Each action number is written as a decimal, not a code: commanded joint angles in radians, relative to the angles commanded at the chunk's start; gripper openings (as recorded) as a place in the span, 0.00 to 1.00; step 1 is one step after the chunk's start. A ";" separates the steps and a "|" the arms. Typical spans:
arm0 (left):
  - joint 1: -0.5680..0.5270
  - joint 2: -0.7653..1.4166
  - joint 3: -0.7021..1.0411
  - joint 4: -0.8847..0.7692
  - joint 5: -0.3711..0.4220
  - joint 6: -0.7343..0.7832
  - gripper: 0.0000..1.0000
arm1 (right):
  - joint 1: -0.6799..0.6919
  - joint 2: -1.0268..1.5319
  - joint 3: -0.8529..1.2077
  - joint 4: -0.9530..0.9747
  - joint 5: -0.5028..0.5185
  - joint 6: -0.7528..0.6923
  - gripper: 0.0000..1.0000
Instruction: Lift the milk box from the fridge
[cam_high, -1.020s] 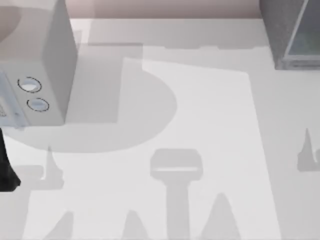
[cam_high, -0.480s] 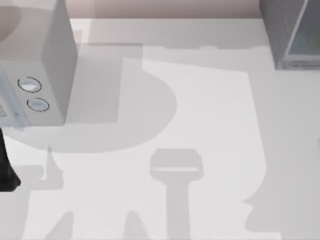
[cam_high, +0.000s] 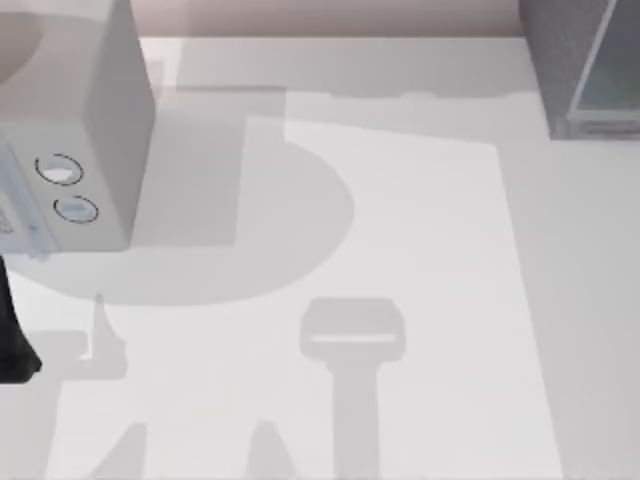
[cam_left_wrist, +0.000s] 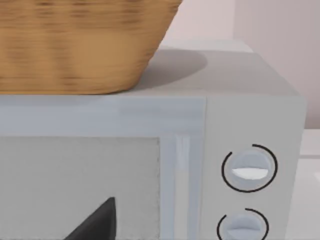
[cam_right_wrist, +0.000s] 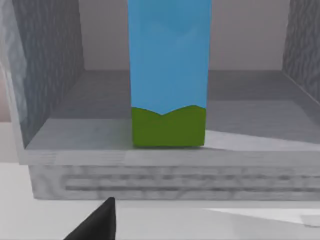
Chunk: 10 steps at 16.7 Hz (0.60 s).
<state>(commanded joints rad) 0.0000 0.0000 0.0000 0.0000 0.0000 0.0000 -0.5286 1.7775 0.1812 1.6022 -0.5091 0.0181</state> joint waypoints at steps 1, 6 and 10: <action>0.000 0.000 0.000 0.000 0.000 0.000 1.00 | -0.004 0.013 0.002 0.013 -0.004 0.000 1.00; 0.000 0.000 0.000 0.000 0.000 0.000 1.00 | -0.001 0.013 -0.001 0.014 -0.003 0.000 1.00; 0.000 0.000 0.000 0.000 0.000 0.000 1.00 | 0.035 0.060 0.070 -0.021 0.030 -0.001 1.00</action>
<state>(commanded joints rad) 0.0000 0.0000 0.0000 0.0000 0.0000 0.0000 -0.4933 1.8375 0.2507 1.5814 -0.4787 0.0175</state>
